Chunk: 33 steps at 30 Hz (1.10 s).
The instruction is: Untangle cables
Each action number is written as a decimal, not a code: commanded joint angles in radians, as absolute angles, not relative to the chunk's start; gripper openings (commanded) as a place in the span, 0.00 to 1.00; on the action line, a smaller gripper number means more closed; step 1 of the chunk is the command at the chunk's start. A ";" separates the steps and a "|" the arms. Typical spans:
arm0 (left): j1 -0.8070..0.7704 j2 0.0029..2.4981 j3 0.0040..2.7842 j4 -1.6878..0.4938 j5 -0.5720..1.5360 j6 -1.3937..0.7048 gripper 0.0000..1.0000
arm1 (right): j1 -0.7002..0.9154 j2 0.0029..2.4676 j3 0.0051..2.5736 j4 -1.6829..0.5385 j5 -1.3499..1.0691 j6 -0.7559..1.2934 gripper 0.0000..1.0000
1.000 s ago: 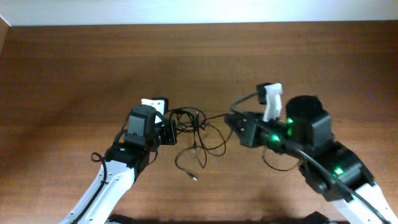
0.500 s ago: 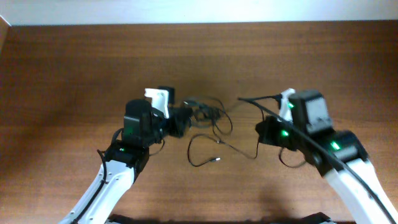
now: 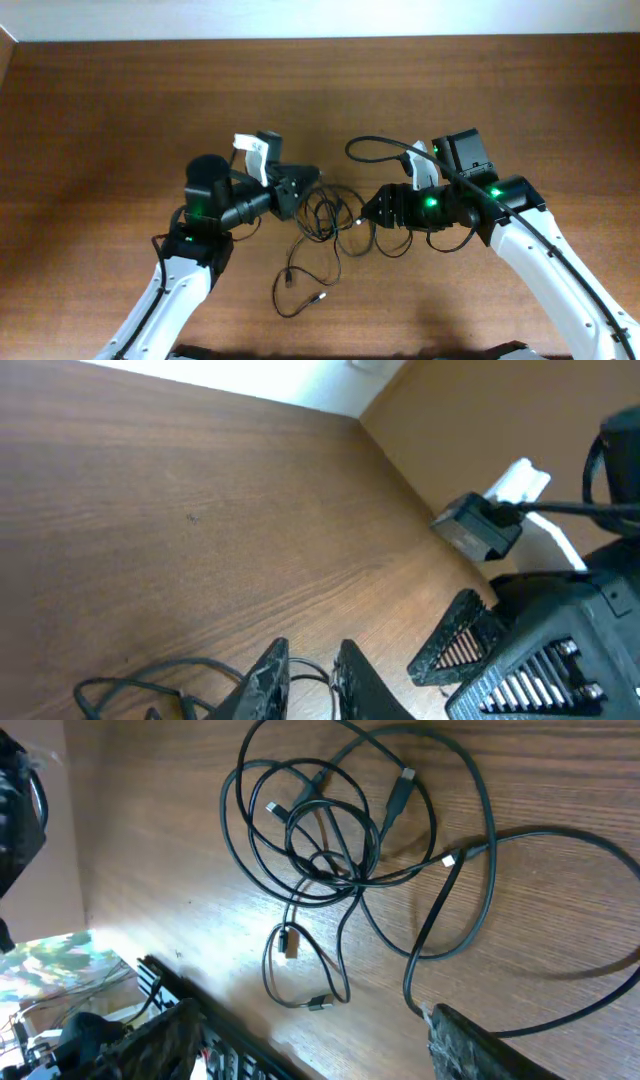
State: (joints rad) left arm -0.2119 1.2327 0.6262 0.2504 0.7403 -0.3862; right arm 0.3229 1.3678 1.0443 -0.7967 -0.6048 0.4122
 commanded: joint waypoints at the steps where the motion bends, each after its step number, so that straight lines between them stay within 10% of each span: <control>1: -0.207 1.230 0.633 -0.067 0.537 -0.419 0.80 | 0.321 1.361 1.049 -0.796 -0.616 0.397 0.78; 4: -0.207 1.230 0.633 -0.362 0.334 -0.461 0.60 | 0.321 1.362 1.049 -0.797 -0.606 0.397 0.78; 19: -0.319 1.327 0.633 -0.234 0.220 -0.485 0.49 | 0.321 1.364 1.049 -0.796 -0.591 0.397 0.79; 23: -0.344 1.443 0.633 -0.109 0.220 -0.485 0.00 | 0.321 1.364 1.049 -0.797 -0.591 0.397 0.81; 33: -0.344 1.116 0.637 -0.208 0.348 -0.395 0.00 | 0.338 1.364 1.049 -0.822 -0.677 0.427 0.82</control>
State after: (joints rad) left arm -0.3420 1.2800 0.6300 -0.1799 0.3267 -0.4114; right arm 0.3229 1.3682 1.0443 -0.8303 -0.6277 0.4080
